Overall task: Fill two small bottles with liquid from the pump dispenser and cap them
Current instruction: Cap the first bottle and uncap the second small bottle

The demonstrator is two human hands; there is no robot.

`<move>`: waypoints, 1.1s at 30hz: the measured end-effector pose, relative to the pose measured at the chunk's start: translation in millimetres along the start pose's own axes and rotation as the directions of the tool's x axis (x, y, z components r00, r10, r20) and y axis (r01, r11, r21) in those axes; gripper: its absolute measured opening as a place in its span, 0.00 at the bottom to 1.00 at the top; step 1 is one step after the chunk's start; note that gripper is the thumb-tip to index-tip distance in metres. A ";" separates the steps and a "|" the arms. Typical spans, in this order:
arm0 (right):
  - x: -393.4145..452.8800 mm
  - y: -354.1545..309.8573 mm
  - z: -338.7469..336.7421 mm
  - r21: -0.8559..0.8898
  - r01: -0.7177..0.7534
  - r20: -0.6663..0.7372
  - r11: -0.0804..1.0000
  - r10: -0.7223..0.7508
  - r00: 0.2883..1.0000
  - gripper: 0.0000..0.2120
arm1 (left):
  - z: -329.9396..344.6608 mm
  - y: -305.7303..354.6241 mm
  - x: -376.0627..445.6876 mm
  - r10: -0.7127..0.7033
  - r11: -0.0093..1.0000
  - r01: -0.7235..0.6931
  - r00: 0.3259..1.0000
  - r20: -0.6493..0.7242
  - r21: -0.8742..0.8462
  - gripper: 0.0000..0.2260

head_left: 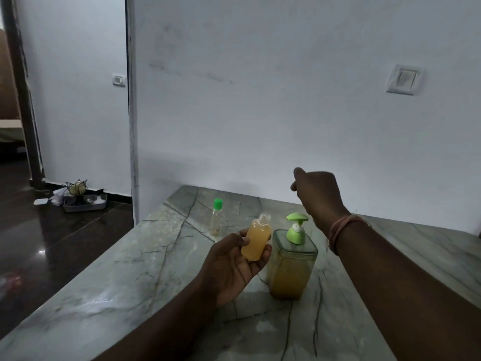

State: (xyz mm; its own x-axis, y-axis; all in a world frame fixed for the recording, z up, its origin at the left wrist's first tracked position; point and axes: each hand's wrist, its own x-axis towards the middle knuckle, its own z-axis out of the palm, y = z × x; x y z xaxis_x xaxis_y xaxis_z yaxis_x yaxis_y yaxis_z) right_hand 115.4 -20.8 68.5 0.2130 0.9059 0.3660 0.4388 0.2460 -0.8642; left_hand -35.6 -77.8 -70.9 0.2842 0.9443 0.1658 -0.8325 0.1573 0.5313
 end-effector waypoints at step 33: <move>-60.1 45.0 107.0 0.057 0.220 0.045 0.974 -0.223 0.974 0.07 | -28.8 33.2 11.9 0.416 0.909 -0.383 0.830 -0.372 0.162 0.11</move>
State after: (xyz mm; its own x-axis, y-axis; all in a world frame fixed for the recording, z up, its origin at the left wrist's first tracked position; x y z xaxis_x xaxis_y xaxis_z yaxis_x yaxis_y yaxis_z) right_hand 28.9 -27.3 -29.4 0.0703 0.8429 0.5335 0.4248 0.4586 -0.7805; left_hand -73.6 -53.0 -75.2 -0.2875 0.9565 0.0493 -0.7886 -0.2656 0.5545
